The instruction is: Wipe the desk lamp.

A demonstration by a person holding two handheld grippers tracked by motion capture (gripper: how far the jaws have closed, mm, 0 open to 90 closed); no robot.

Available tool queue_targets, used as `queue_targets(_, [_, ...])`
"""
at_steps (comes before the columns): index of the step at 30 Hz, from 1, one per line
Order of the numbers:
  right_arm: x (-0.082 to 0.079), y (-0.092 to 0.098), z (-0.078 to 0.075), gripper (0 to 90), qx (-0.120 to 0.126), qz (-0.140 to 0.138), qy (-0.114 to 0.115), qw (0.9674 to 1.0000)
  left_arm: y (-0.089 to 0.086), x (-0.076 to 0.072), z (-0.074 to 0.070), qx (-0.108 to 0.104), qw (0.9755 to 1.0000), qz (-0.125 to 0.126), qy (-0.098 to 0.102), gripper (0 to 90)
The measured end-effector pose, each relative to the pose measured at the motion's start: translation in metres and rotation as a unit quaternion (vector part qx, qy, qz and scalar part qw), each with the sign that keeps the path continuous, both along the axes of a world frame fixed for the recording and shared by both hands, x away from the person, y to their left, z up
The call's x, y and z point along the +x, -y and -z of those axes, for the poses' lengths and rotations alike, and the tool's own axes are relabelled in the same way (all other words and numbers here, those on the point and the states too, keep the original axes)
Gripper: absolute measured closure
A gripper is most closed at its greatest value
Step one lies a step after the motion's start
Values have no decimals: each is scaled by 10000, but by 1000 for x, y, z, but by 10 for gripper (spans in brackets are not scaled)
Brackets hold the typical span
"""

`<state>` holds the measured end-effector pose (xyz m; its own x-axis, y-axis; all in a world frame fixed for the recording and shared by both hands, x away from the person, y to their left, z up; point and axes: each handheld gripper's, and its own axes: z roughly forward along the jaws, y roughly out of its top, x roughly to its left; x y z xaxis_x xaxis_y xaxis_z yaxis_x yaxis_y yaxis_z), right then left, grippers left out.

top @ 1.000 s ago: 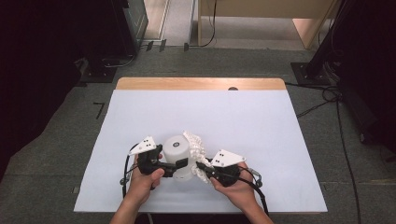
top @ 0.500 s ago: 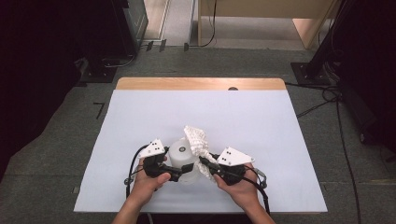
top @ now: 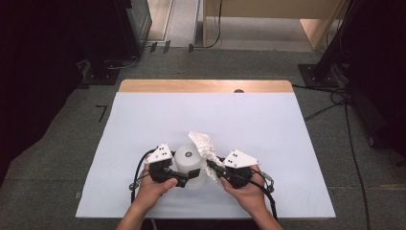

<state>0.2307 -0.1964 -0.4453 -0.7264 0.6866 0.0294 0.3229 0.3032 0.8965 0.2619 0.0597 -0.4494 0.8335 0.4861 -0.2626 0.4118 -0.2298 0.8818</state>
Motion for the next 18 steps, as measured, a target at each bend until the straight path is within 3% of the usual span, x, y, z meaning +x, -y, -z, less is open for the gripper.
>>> queue_targets(1, [1,1,1,783,19,41,2,10000,-1,0,0,27,9999,-56,82,85])
queue_targets(3, [1,4,-1,784,54,141,43,9999,-2,0,2,218,9987,-146,442,85])
queue_targets(6, [2,12,-6,784,158,326,114,9993,-2,3,7,442,9937,-521,887,84])
queue_targets(10, [3,22,-9,784,255,590,160,9978,-4,6,11,539,9894,-788,1092,83])
queue_targets(15, [4,27,-10,784,288,676,186,9971,-2,5,17,820,9863,-793,1189,83])
queue_targets(18, [3,27,-10,784,292,675,202,9971,-4,4,18,827,9859,-740,1256,83])
